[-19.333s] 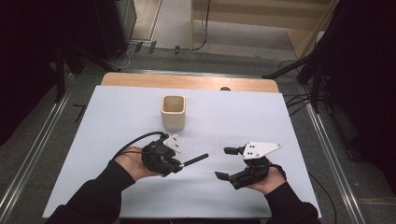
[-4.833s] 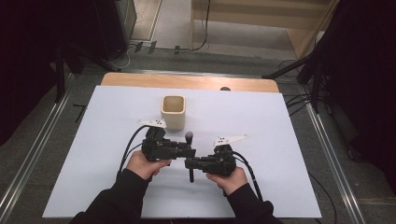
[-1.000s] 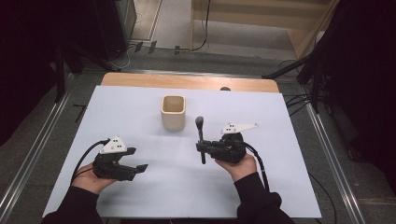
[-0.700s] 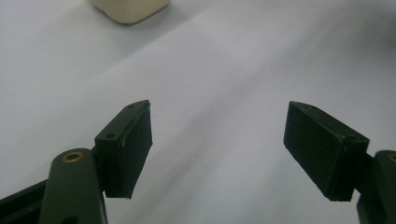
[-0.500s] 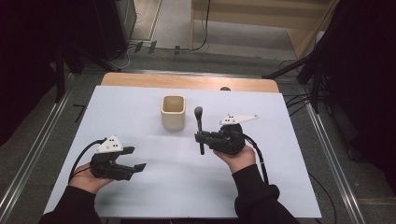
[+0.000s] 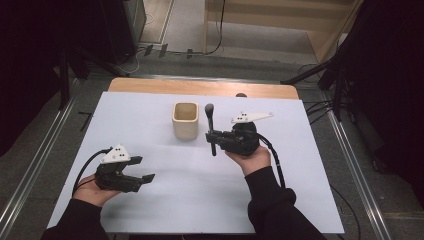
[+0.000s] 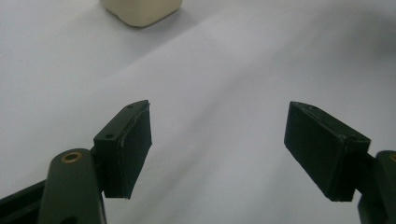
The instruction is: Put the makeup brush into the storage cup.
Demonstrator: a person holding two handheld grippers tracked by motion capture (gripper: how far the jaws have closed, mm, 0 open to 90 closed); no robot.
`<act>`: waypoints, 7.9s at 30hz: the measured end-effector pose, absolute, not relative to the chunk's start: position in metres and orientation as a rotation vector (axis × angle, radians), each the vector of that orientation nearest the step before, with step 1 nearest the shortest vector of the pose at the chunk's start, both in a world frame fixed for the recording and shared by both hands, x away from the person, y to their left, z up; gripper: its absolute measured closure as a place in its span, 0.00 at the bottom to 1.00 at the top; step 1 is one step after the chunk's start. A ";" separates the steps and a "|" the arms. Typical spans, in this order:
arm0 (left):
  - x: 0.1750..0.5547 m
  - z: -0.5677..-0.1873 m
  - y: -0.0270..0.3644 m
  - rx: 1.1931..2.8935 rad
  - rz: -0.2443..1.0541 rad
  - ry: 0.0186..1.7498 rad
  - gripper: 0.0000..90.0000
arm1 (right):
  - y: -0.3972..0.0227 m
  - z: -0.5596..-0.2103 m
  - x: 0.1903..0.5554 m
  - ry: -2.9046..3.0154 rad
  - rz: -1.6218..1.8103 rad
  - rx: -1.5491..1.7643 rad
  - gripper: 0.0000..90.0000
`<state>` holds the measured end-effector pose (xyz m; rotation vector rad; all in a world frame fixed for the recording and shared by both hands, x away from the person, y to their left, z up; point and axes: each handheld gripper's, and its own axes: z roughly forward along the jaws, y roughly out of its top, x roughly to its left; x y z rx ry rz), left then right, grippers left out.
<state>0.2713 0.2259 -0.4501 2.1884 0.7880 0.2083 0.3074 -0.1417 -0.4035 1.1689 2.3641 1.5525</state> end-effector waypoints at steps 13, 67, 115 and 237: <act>0.272 -0.451 0.227 2.182 0.206 0.796 0.26 | -0.138 -0.386 0.324 2.315 1.548 1.161 0.88; 0.272 -0.451 0.228 2.178 0.194 0.797 0.26 | -0.079 -0.372 0.394 2.100 1.505 1.195 0.88; 0.272 -0.451 0.227 2.173 0.188 0.790 0.27 | -0.058 -0.435 0.410 1.994 1.511 1.227 0.88; 0.273 -0.452 0.227 2.170 0.201 0.802 0.27 | -0.122 -0.443 0.314 2.502 1.433 0.935 0.24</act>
